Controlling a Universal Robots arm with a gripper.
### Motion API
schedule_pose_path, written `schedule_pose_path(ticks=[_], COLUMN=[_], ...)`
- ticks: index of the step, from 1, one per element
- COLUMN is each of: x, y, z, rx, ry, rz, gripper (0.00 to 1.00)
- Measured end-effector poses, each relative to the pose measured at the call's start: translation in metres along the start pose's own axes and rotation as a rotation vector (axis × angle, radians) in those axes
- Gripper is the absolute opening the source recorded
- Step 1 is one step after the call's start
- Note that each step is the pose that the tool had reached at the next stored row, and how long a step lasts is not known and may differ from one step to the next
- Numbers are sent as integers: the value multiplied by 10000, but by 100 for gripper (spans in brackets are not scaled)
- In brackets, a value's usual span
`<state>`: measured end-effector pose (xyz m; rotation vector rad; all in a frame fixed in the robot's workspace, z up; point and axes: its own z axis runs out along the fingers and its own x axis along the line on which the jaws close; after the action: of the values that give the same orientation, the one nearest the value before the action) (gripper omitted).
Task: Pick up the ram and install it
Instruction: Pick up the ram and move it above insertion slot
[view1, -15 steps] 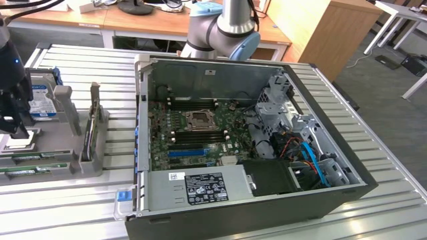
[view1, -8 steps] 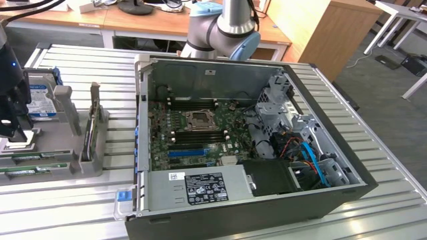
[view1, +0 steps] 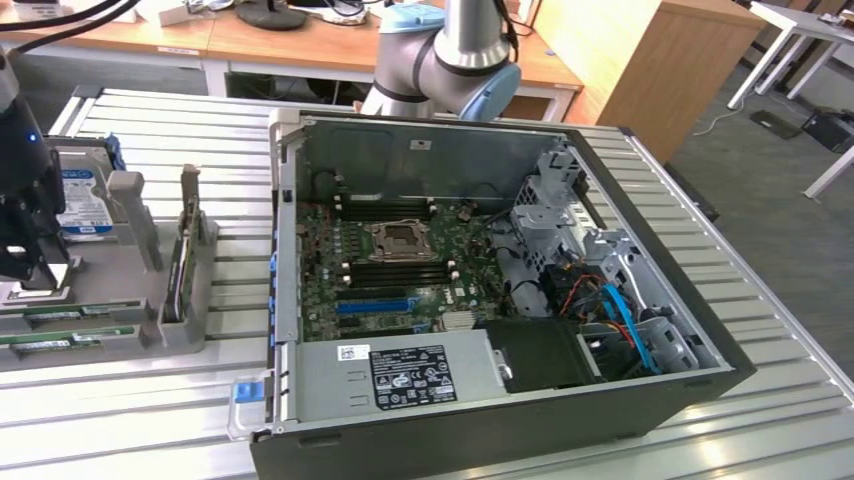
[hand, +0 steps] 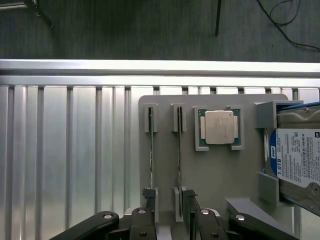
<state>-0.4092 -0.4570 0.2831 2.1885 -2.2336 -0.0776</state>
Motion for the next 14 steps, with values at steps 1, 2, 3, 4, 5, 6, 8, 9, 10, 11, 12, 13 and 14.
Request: schedule_pose_path(ticks=[1, 2, 3, 4, 5, 6, 8, 9, 10, 11, 12, 13, 14], x=[1, 1, 2, 2, 2, 1, 1, 2, 2, 3, 3, 4, 4], y=[-1, -1, -1, -1, -1, -1, -2, -2, -2, -3, -4, -4, -5], z=[17, 33, 43, 43, 43, 43, 47, 58, 74, 91, 108, 126, 144], rx=[0, -1, 1, -1, -1, -1, 0, 2, 2, 1, 1, 1, 0], ry=[0, 0, 0, 1, 1, 1, 1, -1, 0, 1, 0, 1, 1], rz=[0, 0, 0, 0, 0, 0, 0, 0, 0, 0, 0, 0, 0], gripper=[36, 36, 36, 36, 36, 36, 36, 36, 36, 36, 36, 36, 36])
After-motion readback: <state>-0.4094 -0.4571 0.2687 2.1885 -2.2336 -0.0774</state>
